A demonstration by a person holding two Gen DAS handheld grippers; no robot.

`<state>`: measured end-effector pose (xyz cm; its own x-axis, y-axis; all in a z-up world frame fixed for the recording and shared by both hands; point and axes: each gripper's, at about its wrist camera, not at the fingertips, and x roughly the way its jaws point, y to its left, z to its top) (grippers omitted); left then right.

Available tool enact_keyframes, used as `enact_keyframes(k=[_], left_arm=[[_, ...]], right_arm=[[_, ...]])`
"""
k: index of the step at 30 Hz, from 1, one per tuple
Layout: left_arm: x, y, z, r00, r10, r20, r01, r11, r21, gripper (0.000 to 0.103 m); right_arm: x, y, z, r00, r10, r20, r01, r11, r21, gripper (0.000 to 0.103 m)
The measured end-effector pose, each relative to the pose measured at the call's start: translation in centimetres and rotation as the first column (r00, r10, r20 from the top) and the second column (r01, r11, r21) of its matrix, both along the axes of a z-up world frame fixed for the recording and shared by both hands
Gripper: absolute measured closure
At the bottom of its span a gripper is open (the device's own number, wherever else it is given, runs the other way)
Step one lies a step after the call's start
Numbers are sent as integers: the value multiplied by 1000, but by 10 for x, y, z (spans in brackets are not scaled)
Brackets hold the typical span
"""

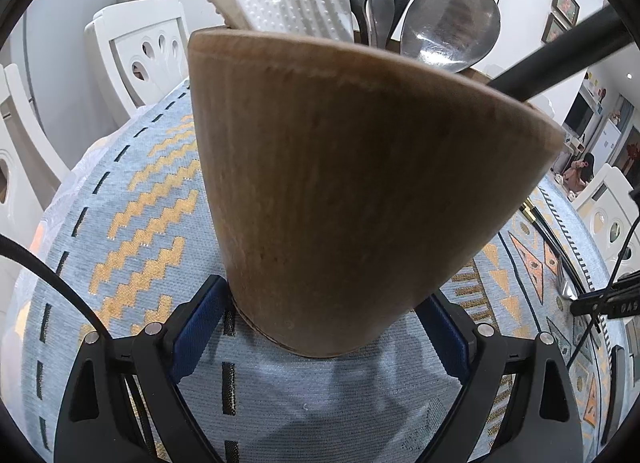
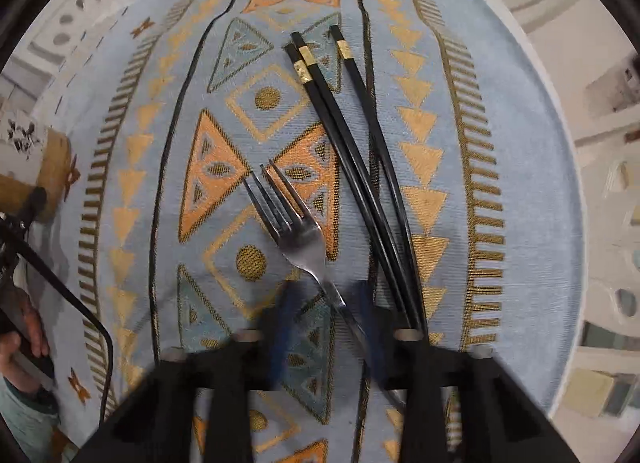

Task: Organize utensils
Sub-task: 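Lift the silver fork with the right gripper and drop it into the wooden holder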

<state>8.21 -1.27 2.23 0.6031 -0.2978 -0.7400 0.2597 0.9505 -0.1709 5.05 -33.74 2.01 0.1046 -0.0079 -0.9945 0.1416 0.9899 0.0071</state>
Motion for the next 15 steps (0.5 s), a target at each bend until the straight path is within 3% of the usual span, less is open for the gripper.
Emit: enact_keyframes(k=[2, 4, 5, 15], left_arm=[[0, 0, 0, 1000, 0, -1, 0, 1000, -2, 9], [0, 1, 0, 1000, 0, -1, 0, 1000, -1, 9], [1, 1, 0, 1000, 0, -1, 0, 1000, -2, 9], [1, 1, 1, 1000, -1, -4, 1, 1000, -7, 9]], right_arm=[[2, -10, 3, 993, -113, -34, 117, 982, 145, 94], [1, -24, 1, 972, -222, -71, 233, 924, 303, 97], [1, -28, 0, 964, -256, -78, 267, 902, 339, 98], [4, 2, 0, 986, -153, -64, 164, 961, 221, 98]])
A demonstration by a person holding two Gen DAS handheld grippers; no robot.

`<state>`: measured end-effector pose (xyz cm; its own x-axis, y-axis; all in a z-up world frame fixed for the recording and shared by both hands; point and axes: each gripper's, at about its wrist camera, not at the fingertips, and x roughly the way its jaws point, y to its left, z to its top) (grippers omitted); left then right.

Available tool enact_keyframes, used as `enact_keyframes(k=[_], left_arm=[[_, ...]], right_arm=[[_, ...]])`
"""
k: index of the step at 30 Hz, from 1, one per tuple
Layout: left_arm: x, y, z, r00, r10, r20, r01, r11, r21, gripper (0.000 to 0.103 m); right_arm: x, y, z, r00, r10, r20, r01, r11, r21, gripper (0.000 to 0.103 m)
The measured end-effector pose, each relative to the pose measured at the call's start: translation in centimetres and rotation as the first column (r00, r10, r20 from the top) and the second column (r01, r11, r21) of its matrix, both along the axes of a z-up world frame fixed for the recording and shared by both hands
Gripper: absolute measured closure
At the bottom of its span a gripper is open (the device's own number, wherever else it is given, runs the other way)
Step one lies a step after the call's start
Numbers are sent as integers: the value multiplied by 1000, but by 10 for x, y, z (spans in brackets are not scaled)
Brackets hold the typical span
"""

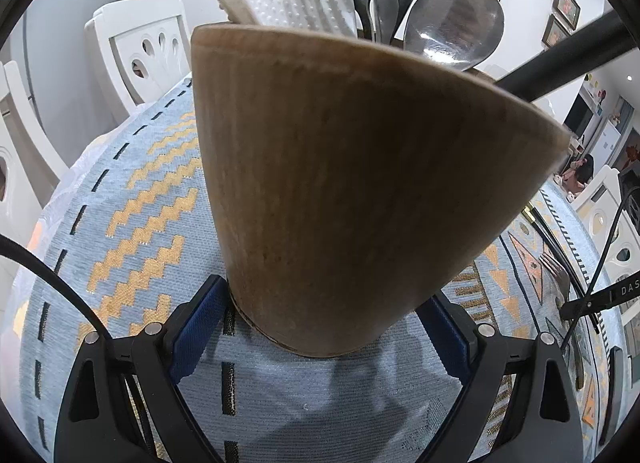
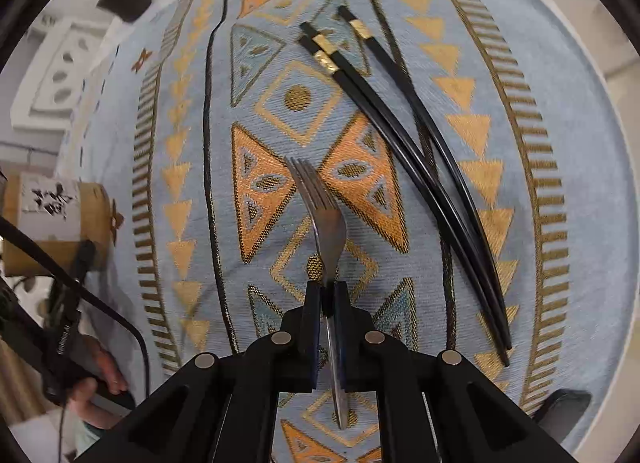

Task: Organize utensils
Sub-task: 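Lift the silver fork with the right gripper and drop it into the wooden holder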

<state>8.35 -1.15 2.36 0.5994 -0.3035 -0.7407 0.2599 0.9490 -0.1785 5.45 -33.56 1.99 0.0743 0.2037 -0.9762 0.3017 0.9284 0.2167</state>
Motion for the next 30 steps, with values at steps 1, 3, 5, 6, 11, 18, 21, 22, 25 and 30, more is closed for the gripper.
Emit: enact_keyframes(k=[1, 3, 5, 6, 11, 18, 21, 22, 25, 30], left_arm=[[0, 0, 0, 1000, 0, -1, 0, 1000, -1, 9], [0, 0, 0, 1000, 0, -1, 0, 1000, -1, 9], [0, 0, 0, 1000, 0, -1, 0, 1000, -2, 9], [0, 0, 0, 1000, 0, -1, 0, 1000, -2, 9], [1, 0, 0, 1000, 0, -2, 0, 1000, -2, 9], [2, 2, 0, 1000, -1, -5, 1, 1000, -6, 9], [2, 2, 0, 1000, -1, -6, 1, 1000, -7, 9], [2, 2, 0, 1000, -1, -6, 1, 1000, -7, 9], [2, 2, 0, 1000, -1, -6, 1, 1000, -7, 9], [2, 2, 0, 1000, -1, -6, 0, 1000, -8, 9]], right_arm=[[6, 3, -6, 1000, 5, -4, -5, 1000, -6, 97], [12, 5, -5, 1000, 8, -11, -8, 1000, -17, 97], [24, 10, -12, 1000, 6, -17, -6, 1000, -19, 97], [27, 8, -13, 1000, 2, -24, -3, 1000, -16, 97], [36, 7, -13, 1000, -1, 27, 2, 1000, -27, 97], [32, 5, -2, 992, -31, 122, 30, 999, 13, 100], [29, 1, 11, 983, -36, 182, 26, 998, 60, 100], [27, 3, 18, 977, -36, 209, 19, 997, 80, 100], [20, 12, 41, 950, -28, 311, -21, 988, 154, 100], [17, 27, 85, 884, -16, 467, -87, 976, 199, 100]])
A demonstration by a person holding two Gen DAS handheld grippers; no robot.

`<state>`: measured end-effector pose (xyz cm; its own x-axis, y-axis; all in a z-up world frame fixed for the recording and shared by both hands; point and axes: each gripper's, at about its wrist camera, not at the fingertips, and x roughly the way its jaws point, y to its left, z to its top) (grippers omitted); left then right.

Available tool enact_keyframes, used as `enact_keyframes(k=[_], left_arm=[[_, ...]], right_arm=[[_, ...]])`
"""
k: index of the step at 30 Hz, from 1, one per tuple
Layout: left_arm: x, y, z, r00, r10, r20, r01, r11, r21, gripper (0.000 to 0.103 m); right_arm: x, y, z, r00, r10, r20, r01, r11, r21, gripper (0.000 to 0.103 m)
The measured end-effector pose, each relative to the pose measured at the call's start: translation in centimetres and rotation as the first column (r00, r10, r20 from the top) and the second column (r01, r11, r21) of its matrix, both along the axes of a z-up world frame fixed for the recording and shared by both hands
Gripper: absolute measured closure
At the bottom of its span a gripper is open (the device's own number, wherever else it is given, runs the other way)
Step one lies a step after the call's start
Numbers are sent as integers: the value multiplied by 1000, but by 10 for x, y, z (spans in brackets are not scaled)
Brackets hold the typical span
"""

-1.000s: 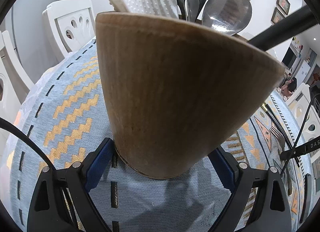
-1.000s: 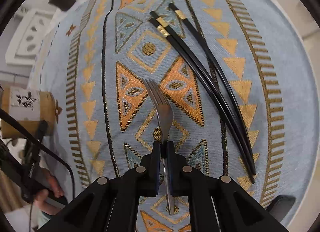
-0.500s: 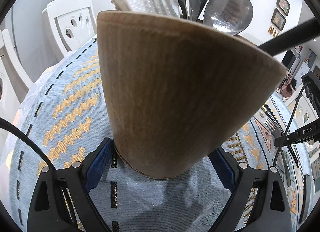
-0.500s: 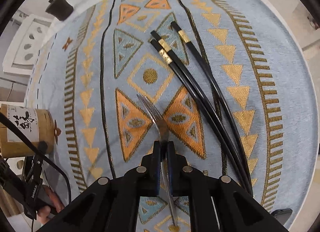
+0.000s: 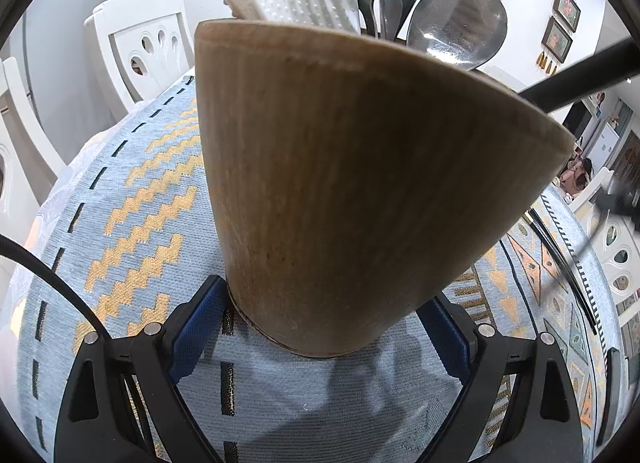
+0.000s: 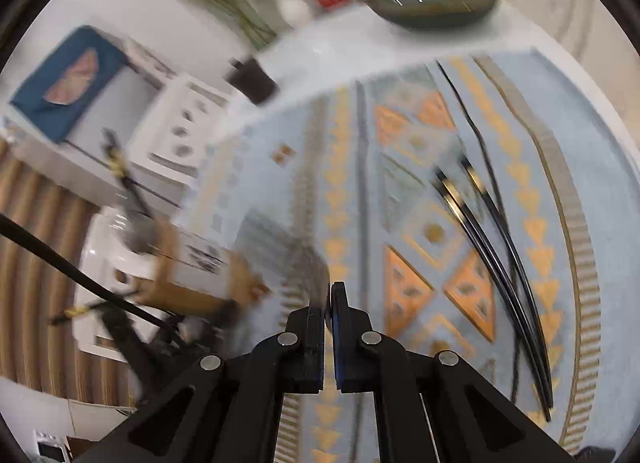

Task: Organize utensils
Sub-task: 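Lift the silver fork with the right gripper and drop it into the wooden holder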

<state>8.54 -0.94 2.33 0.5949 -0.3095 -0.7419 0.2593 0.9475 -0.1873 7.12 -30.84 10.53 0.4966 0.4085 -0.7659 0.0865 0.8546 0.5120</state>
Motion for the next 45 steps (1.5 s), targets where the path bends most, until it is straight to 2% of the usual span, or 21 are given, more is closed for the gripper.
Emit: enact_keyframes(k=[4, 8, 11, 14, 17, 19, 22, 26, 31, 34, 37, 39, 41, 45], left_arm=[[0, 0, 0, 1000, 0, 0, 0, 1000, 0, 9], [0, 0, 0, 1000, 0, 0, 0, 1000, -1, 9], [0, 0, 0, 1000, 0, -1, 0, 1000, -3, 9], [1, 2, -1, 1000, -4, -12, 3, 1000, -22, 9], [1, 1, -1, 1000, -4, -12, 4, 1000, -21, 9], [0, 0, -1, 1000, -4, -11, 4, 1000, -21, 9], [0, -1, -1, 1000, -4, -12, 4, 1000, -26, 9], [0, -3, -1, 1000, -4, -12, 4, 1000, -26, 9], [-1, -3, -1, 1000, -4, -13, 4, 1000, -26, 9], [-1, -3, -1, 1000, -4, -13, 4, 1000, -27, 9], [-1, -3, -1, 1000, -4, -13, 4, 1000, -28, 9], [2, 4, 0, 1000, -4, -14, 3, 1000, -31, 9], [2, 4, 0, 1000, -4, -14, 3, 1000, -30, 9], [2, 3, 0, 1000, -6, -16, 5, 1000, -21, 10]], right_arm=[[14, 13, 49, 990, 2, 144, -7, 999, 33, 100], [24, 35, 102, 957, 40, 287, -59, 997, 57, 100], [25, 50, 134, 930, 77, 358, -118, 988, 95, 100], [34, 70, 153, 909, 123, 397, -185, 975, 122, 100], [38, 92, 157, 897, 171, 408, -231, 967, 103, 100], [42, 110, 153, 900, 207, 384, -248, 967, 62, 100], [49, 128, 140, 907, 255, 336, -289, 956, 55, 100], [53, 138, 121, 909, 282, 308, -311, 949, 50, 100], [53, 144, 112, 911, 291, 290, -311, 950, 22, 100], [57, 144, 110, 919, 294, 262, -312, 950, 30, 99], [61, 145, 109, 911, 346, 222, -373, 923, 91, 93], [60, 141, 111, 910, 339, 239, -373, 922, 110, 90], [57, 136, 117, 910, 321, 263, -357, 928, 102, 79], [50, 120, 133, 904, 256, 342, -310, 944, 113, 79]])
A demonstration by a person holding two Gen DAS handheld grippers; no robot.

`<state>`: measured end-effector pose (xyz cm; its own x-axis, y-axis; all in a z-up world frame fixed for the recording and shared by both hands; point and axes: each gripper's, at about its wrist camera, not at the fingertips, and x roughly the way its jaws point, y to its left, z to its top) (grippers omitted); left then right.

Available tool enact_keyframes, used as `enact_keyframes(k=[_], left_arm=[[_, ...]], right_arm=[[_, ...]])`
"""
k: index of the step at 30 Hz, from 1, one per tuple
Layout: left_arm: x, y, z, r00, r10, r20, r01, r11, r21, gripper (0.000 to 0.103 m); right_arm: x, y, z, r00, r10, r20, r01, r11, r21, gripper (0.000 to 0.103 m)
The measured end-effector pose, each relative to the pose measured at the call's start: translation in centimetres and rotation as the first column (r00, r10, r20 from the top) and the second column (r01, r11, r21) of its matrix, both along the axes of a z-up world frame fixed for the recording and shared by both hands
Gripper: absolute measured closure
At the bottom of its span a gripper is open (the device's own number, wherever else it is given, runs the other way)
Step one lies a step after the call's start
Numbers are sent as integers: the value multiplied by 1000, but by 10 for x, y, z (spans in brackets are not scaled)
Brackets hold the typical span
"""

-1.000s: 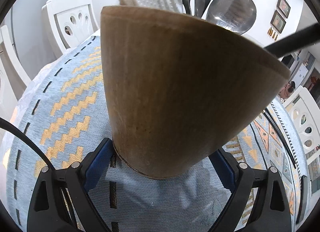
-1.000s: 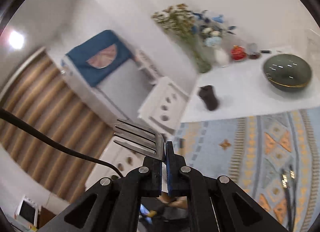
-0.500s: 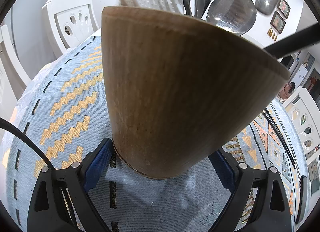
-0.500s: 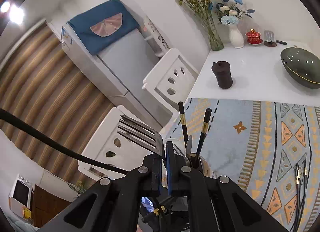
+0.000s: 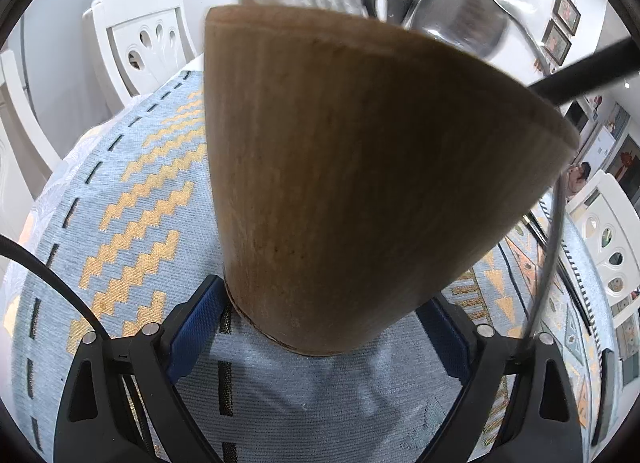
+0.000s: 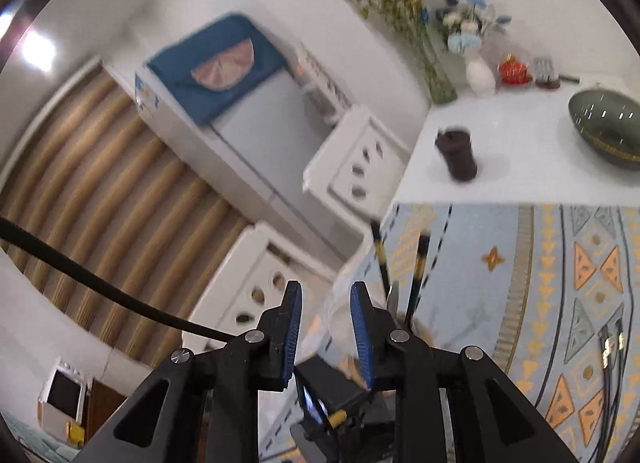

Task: Organize utensils
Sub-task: 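Lift the silver fork with the right gripper and drop it into the wooden holder, then lower the right gripper to the cloth and grasp another silver fork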

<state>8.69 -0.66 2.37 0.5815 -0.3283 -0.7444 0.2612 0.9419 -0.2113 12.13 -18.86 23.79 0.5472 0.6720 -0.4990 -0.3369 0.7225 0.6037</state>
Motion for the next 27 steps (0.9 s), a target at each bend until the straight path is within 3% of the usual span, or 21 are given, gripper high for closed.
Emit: enact_keyframes(k=[5, 9, 13, 14, 16, 18, 23, 27], left_arm=[[0, -1, 2, 1000, 1, -3, -1, 1000, -6, 10], [0, 0, 2, 1000, 0, -3, 0, 1000, -6, 10], [0, 0, 2, 1000, 1, -3, -1, 1000, -6, 10], [0, 0, 2, 1000, 1, -3, -1, 1000, -6, 10], [0, 0, 2, 1000, 0, -3, 0, 1000, -6, 10], [0, 0, 2, 1000, 1, -3, -1, 1000, -6, 10], [0, 0, 2, 1000, 1, -3, -1, 1000, -6, 10], [0, 0, 2, 1000, 1, -3, -1, 1000, -7, 10]], right_arm=[[1, -6, -1, 1000, -25, -5, 24, 998, -59, 79], [2, -35, -33, 990, -94, -108, 85, 992, -91, 79], [16, -65, -110, 914, -198, -355, 154, 977, -148, 77], [19, -68, -123, 899, -208, -386, 160, 975, -154, 77], [35, -70, -166, 839, -218, -499, 155, 974, -164, 77], [52, -64, -194, 809, -195, -555, 129, 979, -156, 77], [98, -36, -225, 819, -163, -550, 47, 975, -219, 77], [126, -10, -231, 832, -144, -536, -8, 963, -270, 77]])
